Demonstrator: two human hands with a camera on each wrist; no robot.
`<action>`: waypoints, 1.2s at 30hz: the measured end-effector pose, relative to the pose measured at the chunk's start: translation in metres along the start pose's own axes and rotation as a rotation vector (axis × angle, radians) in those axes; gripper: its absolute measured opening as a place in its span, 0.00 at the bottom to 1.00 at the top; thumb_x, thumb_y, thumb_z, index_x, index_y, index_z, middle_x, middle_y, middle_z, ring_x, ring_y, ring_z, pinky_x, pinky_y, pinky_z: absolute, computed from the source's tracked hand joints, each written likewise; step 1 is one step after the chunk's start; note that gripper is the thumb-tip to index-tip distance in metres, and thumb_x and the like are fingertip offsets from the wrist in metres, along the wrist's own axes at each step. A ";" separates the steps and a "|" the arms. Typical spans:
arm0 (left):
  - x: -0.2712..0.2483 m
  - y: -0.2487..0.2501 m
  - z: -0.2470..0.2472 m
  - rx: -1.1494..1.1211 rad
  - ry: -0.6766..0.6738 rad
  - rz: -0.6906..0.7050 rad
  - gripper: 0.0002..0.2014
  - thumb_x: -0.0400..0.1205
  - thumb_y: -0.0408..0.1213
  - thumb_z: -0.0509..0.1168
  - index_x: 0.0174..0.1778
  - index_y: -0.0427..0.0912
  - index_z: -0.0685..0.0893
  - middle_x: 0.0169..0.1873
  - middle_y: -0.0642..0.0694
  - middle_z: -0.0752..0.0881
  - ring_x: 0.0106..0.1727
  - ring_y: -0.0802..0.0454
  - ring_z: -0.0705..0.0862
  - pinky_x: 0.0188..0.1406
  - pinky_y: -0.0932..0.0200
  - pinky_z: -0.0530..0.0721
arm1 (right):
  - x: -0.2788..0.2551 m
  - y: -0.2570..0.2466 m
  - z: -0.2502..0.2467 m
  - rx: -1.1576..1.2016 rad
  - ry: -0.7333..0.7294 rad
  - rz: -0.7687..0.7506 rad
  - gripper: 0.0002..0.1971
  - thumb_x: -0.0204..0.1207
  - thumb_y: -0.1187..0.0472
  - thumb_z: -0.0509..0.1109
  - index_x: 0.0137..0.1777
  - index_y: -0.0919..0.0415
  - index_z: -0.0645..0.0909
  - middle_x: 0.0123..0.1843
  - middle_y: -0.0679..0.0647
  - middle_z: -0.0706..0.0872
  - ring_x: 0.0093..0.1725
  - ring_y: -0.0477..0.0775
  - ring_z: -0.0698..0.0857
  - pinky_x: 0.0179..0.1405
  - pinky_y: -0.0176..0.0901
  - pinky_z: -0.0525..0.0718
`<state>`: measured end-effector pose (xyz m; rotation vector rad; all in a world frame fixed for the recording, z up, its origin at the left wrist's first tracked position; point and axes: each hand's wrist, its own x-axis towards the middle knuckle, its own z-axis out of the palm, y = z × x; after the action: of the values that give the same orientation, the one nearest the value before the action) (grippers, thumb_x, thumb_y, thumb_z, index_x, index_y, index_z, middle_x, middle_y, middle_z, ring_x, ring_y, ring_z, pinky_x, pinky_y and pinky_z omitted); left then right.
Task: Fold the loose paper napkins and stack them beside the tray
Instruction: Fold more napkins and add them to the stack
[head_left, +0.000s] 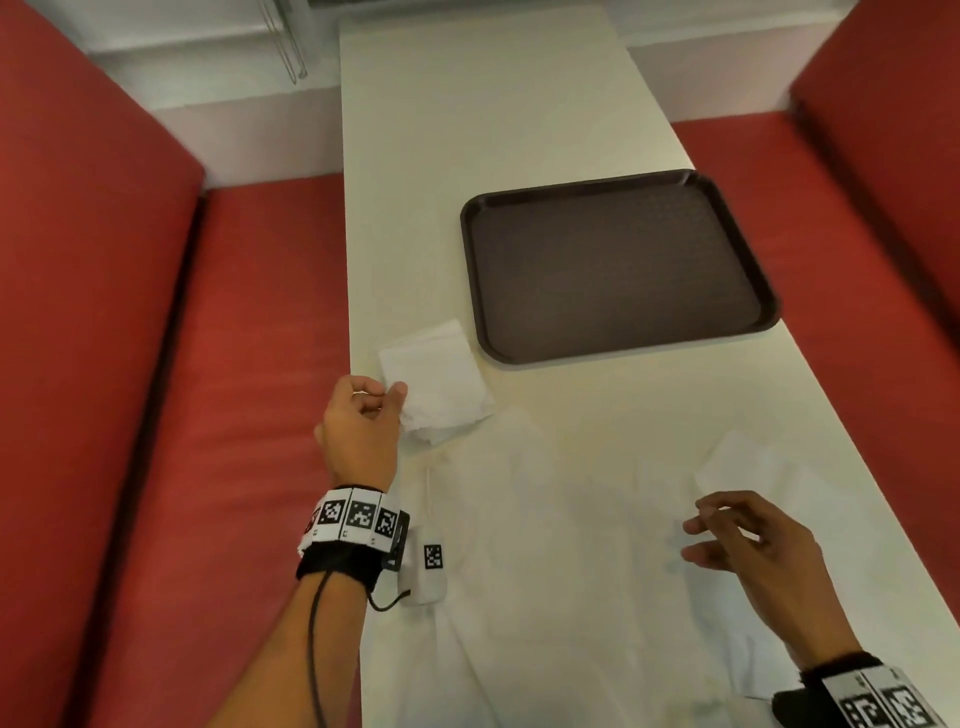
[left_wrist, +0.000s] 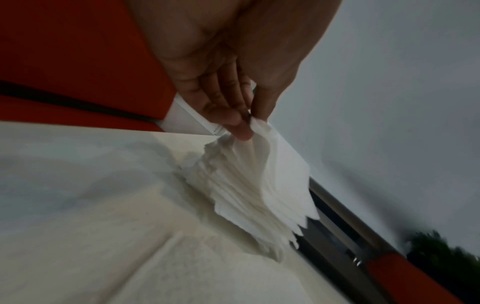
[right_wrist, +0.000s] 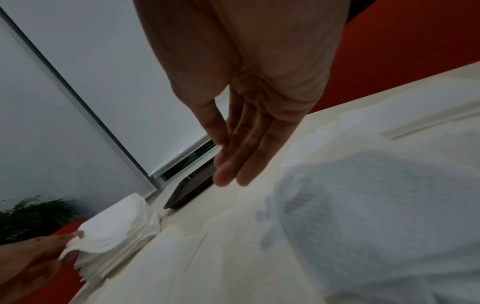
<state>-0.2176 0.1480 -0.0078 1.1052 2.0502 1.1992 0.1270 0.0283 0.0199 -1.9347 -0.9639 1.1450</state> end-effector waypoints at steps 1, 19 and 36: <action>-0.001 0.000 0.000 -0.044 0.005 0.010 0.11 0.79 0.42 0.76 0.42 0.43 0.80 0.31 0.49 0.89 0.35 0.44 0.89 0.45 0.45 0.89 | 0.000 0.001 -0.002 -0.007 0.001 0.003 0.06 0.84 0.66 0.66 0.49 0.60 0.85 0.39 0.55 0.93 0.34 0.60 0.93 0.43 0.53 0.92; -0.005 -0.004 0.011 0.121 0.092 0.042 0.12 0.79 0.46 0.76 0.38 0.44 0.82 0.32 0.51 0.84 0.31 0.62 0.78 0.30 0.77 0.69 | -0.003 0.021 -0.017 -0.170 0.027 0.030 0.05 0.81 0.66 0.69 0.47 0.56 0.85 0.37 0.52 0.92 0.29 0.52 0.91 0.34 0.42 0.87; -0.187 0.028 0.069 0.348 -0.475 0.477 0.06 0.80 0.37 0.70 0.50 0.52 0.83 0.43 0.60 0.79 0.44 0.61 0.79 0.44 0.67 0.76 | 0.032 0.080 -0.073 -0.838 0.173 -0.124 0.19 0.73 0.50 0.77 0.64 0.50 0.81 0.65 0.56 0.79 0.61 0.63 0.77 0.55 0.57 0.78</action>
<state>-0.0542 0.0294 -0.0103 1.9162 1.7022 0.6787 0.2246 0.0027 -0.0318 -2.4990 -1.6034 0.5016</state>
